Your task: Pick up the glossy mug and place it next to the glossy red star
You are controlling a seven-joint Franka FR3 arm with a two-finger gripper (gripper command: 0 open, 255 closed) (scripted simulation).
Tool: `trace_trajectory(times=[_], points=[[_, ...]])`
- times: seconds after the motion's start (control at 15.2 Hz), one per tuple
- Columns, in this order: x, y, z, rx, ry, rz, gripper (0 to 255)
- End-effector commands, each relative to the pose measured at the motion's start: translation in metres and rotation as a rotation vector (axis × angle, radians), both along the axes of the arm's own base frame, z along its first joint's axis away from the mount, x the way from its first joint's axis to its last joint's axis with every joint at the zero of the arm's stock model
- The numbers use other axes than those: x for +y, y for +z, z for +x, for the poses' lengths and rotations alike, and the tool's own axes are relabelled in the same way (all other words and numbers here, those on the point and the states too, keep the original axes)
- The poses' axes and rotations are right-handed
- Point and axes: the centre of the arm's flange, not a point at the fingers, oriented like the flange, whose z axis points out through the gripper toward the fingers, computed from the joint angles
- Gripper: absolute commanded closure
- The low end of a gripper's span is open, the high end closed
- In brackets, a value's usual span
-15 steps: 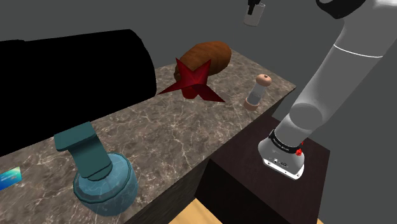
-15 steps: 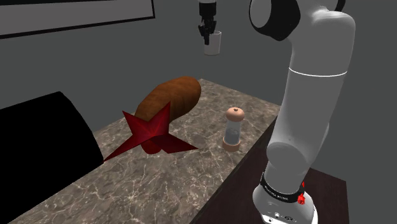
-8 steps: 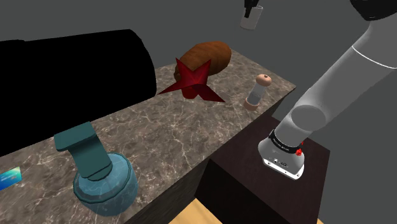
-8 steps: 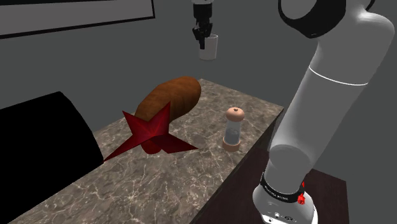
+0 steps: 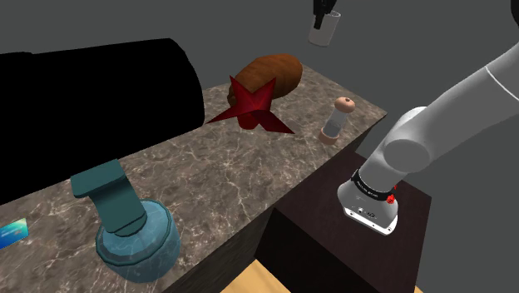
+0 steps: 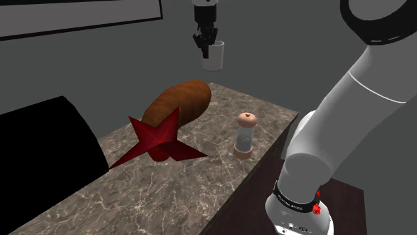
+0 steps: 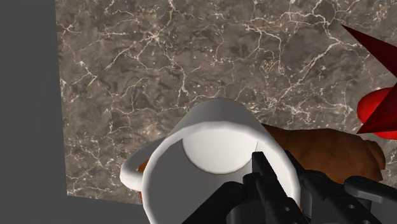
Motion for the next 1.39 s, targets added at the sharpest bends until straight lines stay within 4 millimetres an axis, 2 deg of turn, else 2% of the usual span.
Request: trace_trajectory(times=[0.0, 1.32], points=[[0.026, 0.001, -0.005, 0.000, -0.001, -0.001, 255], [0.282, 0.002, -0.072, 0.000, -0.001, -0.001, 255]])
